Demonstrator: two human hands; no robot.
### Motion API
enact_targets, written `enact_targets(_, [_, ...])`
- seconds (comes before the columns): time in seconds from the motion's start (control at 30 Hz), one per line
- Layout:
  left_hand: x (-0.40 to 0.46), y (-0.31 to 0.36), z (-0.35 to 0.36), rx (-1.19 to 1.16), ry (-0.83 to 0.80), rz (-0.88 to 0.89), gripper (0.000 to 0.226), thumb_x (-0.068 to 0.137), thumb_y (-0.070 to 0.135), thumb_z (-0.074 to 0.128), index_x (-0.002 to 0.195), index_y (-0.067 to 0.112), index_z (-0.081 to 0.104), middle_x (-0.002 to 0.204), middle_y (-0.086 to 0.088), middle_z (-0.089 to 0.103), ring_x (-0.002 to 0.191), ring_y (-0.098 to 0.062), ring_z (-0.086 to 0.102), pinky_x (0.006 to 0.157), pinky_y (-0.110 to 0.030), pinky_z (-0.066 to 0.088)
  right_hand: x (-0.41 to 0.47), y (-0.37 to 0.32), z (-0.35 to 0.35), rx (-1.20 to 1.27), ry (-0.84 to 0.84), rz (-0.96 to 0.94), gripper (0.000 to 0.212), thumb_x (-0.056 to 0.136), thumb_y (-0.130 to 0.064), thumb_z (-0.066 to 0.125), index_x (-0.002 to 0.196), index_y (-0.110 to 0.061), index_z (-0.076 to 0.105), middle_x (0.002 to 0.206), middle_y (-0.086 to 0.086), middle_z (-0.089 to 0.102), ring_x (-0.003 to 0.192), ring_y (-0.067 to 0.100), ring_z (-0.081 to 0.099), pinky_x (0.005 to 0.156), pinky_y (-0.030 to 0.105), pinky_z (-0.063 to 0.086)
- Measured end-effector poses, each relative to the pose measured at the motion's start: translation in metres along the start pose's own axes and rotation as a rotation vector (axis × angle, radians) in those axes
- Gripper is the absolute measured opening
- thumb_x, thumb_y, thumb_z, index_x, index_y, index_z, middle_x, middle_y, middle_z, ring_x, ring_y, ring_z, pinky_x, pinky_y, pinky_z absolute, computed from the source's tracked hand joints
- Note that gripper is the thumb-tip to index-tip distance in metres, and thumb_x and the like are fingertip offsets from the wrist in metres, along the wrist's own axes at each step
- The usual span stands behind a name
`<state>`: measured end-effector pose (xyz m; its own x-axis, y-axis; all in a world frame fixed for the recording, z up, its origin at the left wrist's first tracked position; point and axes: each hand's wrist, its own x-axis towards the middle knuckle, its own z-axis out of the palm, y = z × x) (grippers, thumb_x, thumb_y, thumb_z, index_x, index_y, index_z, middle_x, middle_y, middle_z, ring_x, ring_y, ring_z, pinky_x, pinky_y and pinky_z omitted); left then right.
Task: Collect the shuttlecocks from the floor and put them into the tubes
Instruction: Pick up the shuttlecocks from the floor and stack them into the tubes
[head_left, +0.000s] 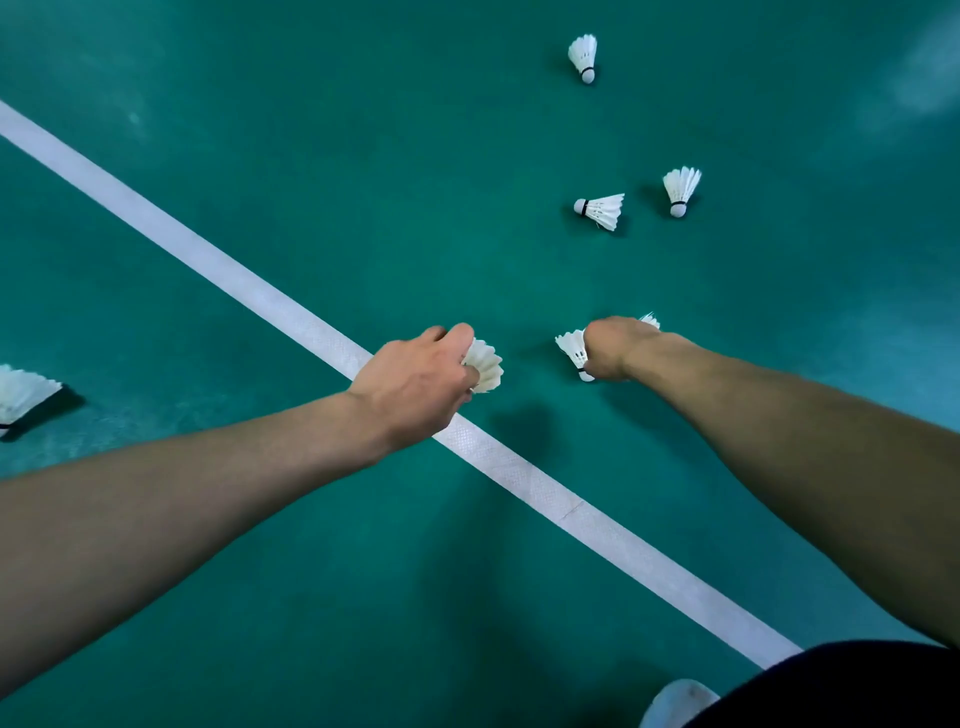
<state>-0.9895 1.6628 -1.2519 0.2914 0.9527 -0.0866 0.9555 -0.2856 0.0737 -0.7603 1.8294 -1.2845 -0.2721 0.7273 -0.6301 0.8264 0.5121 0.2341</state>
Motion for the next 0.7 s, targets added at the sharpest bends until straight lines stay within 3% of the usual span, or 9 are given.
enact_targets(0.1, [-0.003,0.003,0.003,-0.019,-0.055,-0.063,0.025,0.102,0.037,0.051,0.098,0.017,0.066,0.094,0.003,0.028,0.075,-0.022,0.040,0.055,-0.035,0.034,-0.001,0.004,0.005,0.009,-0.005,-0.002,0.008,0.091,-0.016,0.057,0.093,-0.008,0.059,0.100,0.010,0.063,0.084,0.030,0.059,0.065,0.031,0.041])
enact_targets(0.2, [-0.009,0.003,0.007,-0.020,-0.079,-0.063,0.025,0.102,0.037,0.051,0.099,0.017,0.067,0.094,0.002,0.030,0.072,-0.022,0.041,0.055,-0.035,0.034,-0.004,0.006,0.010,-0.005,0.112,-0.027,0.015,0.093,-0.012,0.054,0.101,-0.009,0.066,0.110,0.008,0.043,0.091,0.031,0.053,0.070,0.036,0.042])
enact_targets(0.3, [-0.016,0.000,0.008,-0.010,-0.097,-0.068,0.026,0.102,0.038,0.051,0.100,0.017,0.066,0.097,0.000,0.038,0.072,-0.023,0.042,0.056,-0.035,0.035,-0.007,0.004,0.003,0.004,0.198,-0.080,0.025,0.088,-0.011,0.061,0.110,-0.022,0.065,0.135,0.009,0.027,0.109,0.031,0.046,0.068,0.039,0.042])
enact_targets(0.37, [-0.020,-0.002,0.006,-0.019,-0.112,-0.095,0.027,0.102,0.038,0.049,0.102,0.017,0.066,0.103,-0.001,0.048,0.073,-0.024,0.047,0.058,-0.034,0.037,-0.008,-0.002,-0.002,-0.007,0.137,-0.105,0.032,0.088,-0.008,0.061,0.114,-0.026,0.062,0.158,0.008,0.006,0.117,0.034,0.047,0.069,0.039,0.041])
enact_targets(0.43, [-0.022,-0.003,0.002,-0.046,-0.116,-0.131,0.028,0.102,0.038,0.048,0.103,0.018,0.068,0.106,0.000,0.052,0.073,-0.025,0.049,0.061,-0.034,0.039,-0.008,-0.008,0.000,-0.048,0.038,-0.100,0.034,0.093,-0.008,0.055,0.122,-0.024,0.062,0.168,0.004,-0.010,0.124,0.036,0.050,0.078,0.039,0.045])
enact_targets(0.47, [-0.022,-0.002,0.000,-0.062,-0.114,-0.146,0.028,0.102,0.039,0.048,0.103,0.019,0.068,0.106,0.001,0.053,0.073,-0.025,0.051,0.062,-0.033,0.040,-0.008,-0.010,0.004,-0.072,-0.006,-0.088,0.037,0.093,-0.007,0.051,0.126,-0.020,0.063,0.170,0.005,-0.007,0.126,0.036,0.052,0.084,0.039,0.048])
enact_targets(0.57, [-0.026,0.000,-0.005,-0.086,-0.111,-0.172,0.029,0.102,0.041,0.048,0.101,0.021,0.069,0.105,0.003,0.054,0.076,-0.024,0.055,0.065,-0.034,0.046,-0.008,-0.019,0.018,-0.086,-0.024,-0.077,0.042,0.093,-0.004,0.049,0.132,-0.012,0.063,0.156,0.012,0.029,0.122,0.036,0.056,0.100,0.043,0.050])
enact_targets(0.63, [-0.029,0.001,-0.006,-0.098,-0.119,-0.179,0.030,0.102,0.042,0.048,0.099,0.021,0.069,0.103,0.003,0.052,0.077,-0.025,0.058,0.067,-0.037,0.049,-0.008,-0.022,0.023,-0.110,-0.001,-0.091,0.041,0.094,-0.002,0.048,0.132,-0.010,0.063,0.141,0.014,0.039,0.118,0.036,0.056,0.097,0.043,0.051])
enact_targets(0.7, [-0.032,0.004,-0.004,-0.113,-0.128,-0.174,0.031,0.102,0.042,0.047,0.099,0.020,0.069,0.101,0.003,0.050,0.078,-0.025,0.059,0.067,-0.037,0.048,-0.006,-0.022,0.028,-0.162,0.001,-0.103,0.036,0.095,0.000,0.047,0.127,-0.006,0.063,0.140,0.016,0.040,0.117,0.036,0.055,0.089,0.040,0.047])
